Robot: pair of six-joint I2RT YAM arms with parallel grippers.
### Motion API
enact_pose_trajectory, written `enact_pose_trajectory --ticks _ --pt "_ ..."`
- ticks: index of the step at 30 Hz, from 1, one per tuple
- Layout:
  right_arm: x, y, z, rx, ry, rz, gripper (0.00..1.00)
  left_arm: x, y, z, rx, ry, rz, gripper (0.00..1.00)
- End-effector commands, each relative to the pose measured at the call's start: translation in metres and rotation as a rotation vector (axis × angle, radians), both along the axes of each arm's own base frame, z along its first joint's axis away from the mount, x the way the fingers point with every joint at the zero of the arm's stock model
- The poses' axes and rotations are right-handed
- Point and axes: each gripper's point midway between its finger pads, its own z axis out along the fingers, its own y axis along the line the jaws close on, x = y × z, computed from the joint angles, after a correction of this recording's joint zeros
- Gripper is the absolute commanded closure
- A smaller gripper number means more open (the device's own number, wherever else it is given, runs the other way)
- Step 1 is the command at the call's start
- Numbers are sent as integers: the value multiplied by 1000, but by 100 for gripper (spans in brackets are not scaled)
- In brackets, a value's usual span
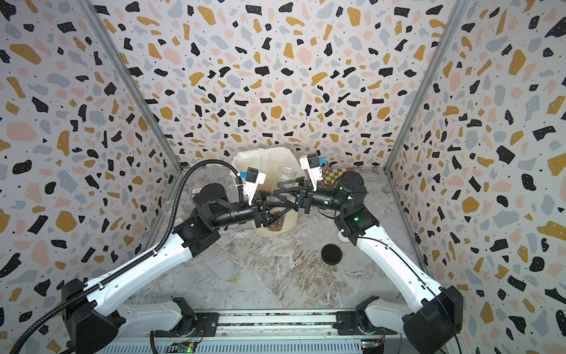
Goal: Empty the moldy dried flower tea in the jars
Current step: Pour the moldy dried flower tea into the trash bin.
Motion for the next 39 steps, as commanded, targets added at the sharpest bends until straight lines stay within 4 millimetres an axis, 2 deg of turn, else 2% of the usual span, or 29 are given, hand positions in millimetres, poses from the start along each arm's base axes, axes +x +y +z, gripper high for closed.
enact_pose_trajectory --ticks 1,3,5,9,11,14,18,22,25,32,39 --pt "5 -9 22 15 -78 -44 57 -2 8 12 -21 -29 38 15" --pt "18 -18 21 2 -56 -85 57 1 15 8 16 -19 82 5" --pt "34 -30 16 -24 -20 -146 58 4 27 8 36 -3 103 1" --pt "64 -48 3 -158 -45 -306 58 16 56 21 22 88 138 1" --pt "74 -53 -1 -261 -117 -382 58 37 76 24 30 195 208 2" --pt "85 -58 -6 -402 -242 -479 58 56 92 39 4 304 213 7" --pt "84 -53 -12 -574 -429 -541 56 59 87 61 40 320 146 13" --pt "78 -46 -26 -737 -593 -566 56 69 80 56 90 361 124 23" --pt "71 -38 -36 -835 -683 -581 57 69 71 56 84 368 66 28" --pt "63 -29 -37 -871 -726 -580 58 66 55 53 103 348 8 38" --pt "62 -27 -40 -917 -729 -591 59 69 48 44 145 349 15 49"
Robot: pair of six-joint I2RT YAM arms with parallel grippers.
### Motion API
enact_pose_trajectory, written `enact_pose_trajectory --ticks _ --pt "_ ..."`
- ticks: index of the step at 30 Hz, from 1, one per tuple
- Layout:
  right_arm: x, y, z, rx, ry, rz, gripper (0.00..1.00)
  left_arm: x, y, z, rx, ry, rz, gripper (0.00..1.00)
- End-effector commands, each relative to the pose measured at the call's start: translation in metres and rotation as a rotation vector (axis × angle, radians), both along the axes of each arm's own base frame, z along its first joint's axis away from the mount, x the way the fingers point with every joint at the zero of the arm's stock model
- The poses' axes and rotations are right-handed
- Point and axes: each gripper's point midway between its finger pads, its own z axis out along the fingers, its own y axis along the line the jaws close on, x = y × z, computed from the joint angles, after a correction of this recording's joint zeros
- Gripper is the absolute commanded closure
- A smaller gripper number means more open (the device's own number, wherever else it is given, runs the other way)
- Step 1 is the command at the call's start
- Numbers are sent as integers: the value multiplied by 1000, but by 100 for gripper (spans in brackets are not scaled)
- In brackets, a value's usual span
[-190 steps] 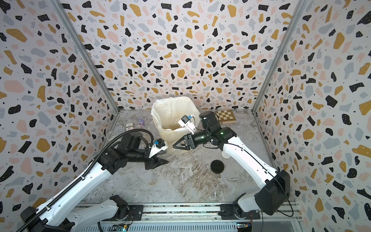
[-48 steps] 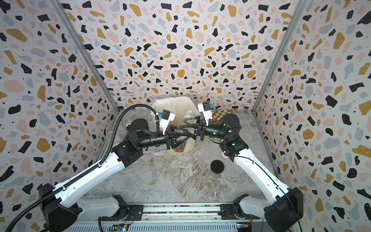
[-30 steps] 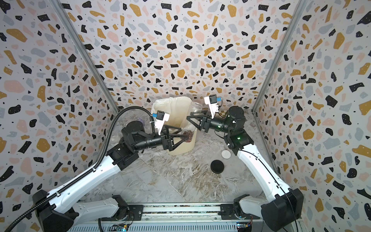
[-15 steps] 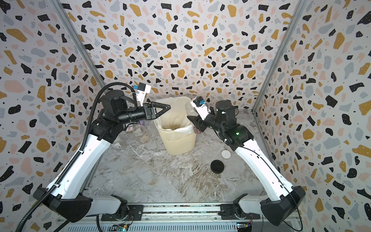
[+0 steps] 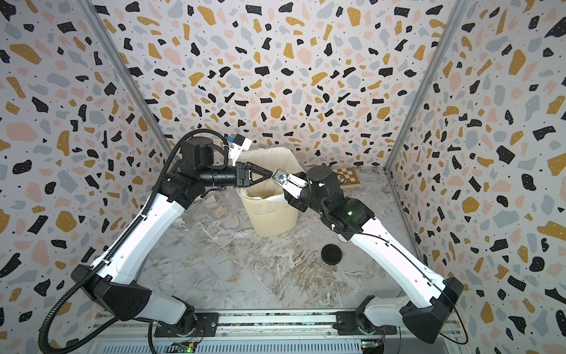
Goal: Empty the moldy dried flower tea in the jars
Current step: Pour the moldy dried flower tea into the trash bin.
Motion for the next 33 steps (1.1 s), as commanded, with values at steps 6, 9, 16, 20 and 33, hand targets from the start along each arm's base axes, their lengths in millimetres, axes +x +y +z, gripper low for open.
enact_pose_trajectory --ticks 6,9,16,20,33 --pt "-2 -7 15 -35 -49 -59 60 -6 -9 5 42 -58 -35 59" --pt "-7 -3 17 -34 -53 -48 61 -3 -10 0 54 -50 -29 62" --pt "-12 2 15 -35 -53 -34 62 -4 -16 -6 73 -47 -44 74" --pt "-12 2 15 -36 -53 -45 63 -3 -15 -8 92 -53 -31 79" --pt "-6 -2 7 -106 -60 -114 63 1 -14 -20 155 -72 5 89"
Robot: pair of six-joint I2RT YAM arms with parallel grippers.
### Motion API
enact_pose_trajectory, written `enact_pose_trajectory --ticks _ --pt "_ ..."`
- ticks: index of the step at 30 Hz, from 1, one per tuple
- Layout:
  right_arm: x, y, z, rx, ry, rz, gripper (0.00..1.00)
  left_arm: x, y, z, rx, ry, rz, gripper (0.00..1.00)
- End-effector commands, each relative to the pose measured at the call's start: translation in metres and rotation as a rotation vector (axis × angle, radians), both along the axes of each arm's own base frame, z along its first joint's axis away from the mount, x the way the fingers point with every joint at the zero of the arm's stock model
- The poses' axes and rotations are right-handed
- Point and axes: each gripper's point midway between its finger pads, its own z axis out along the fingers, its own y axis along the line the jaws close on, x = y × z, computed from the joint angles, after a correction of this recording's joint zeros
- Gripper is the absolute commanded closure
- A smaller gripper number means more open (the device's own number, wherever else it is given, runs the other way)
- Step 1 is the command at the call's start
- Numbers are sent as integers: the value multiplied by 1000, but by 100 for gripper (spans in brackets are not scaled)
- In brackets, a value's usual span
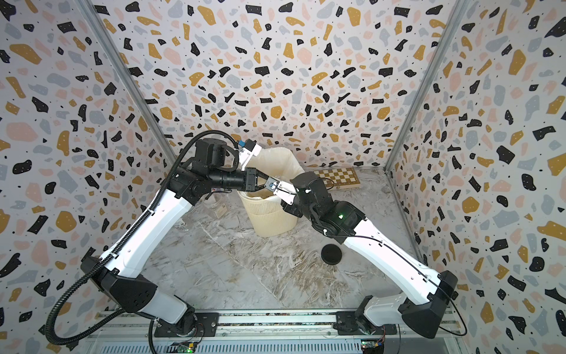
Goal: Empty the moldy dried flower tea in the jars
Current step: Pour the moldy dried flower tea into the trash bin.
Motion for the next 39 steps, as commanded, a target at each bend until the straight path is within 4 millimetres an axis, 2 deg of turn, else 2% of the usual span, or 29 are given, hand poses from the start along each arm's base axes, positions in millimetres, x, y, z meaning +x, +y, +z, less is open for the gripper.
enact_pose_trajectory --ticks 1,10,17,20,28,34,39 --pt "-2 -4 25 23 -51 -20 63 -2 -2 10 -3 -43 -7 89" --pt "-5 6 23 -1 -77 -13 58 5 -2 1 17 -36 19 96" --pt "-7 7 29 26 -80 -5 46 7 -5 -4 7 -10 13 100" --pt "-8 5 30 34 -91 -3 35 9 -5 -6 6 -7 21 100" --pt "-15 0 37 63 -95 14 21 17 -2 -13 16 13 50 100" --pt "-29 -7 53 166 -54 91 12 34 9 -8 -32 35 99 100" --pt "-28 -34 96 406 -51 63 1 49 14 6 -87 32 122 100"
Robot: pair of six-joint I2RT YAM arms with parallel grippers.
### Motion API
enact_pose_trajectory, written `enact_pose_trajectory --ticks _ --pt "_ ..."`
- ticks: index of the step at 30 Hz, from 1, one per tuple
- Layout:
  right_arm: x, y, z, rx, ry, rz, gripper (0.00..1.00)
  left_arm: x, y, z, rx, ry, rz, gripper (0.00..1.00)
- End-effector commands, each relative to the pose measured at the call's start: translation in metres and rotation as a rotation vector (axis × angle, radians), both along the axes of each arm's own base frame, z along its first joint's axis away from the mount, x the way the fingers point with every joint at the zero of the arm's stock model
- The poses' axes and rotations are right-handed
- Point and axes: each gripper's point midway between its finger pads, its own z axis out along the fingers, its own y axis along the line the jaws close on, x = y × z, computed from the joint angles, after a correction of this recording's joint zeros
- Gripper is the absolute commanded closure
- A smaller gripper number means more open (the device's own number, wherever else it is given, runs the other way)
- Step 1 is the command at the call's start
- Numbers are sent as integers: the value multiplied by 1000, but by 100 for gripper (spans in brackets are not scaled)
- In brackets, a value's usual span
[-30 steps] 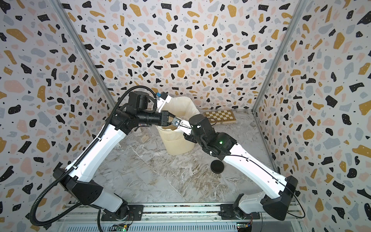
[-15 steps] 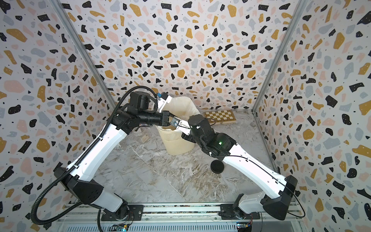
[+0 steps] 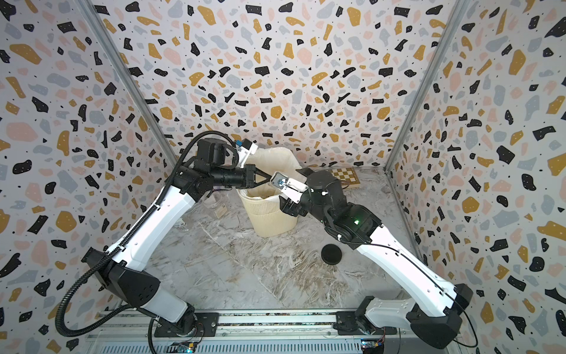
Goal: Empty the moldy dried flower tea in the jars
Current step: Pour the moldy dried flower tea into the trash bin.
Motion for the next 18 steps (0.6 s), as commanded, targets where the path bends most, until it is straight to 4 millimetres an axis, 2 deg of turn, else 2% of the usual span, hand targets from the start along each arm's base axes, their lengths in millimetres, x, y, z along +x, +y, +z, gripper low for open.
enact_pose_trajectory --ticks 1,6,9,12,18 --pt "-10 -19 50 238 -18 13 0 13 -2 27 -86 -55 7 100" --pt "5 -56 77 509 97 -7 0 40 2 50 -172 -63 38 100" --pt "24 -79 79 662 220 -50 0 52 4 56 -189 -67 60 100" --pt "34 -86 76 803 355 -12 0 62 5 66 -238 -83 77 100" --pt "41 -83 65 1080 568 102 0 72 2 85 -318 -150 66 100"
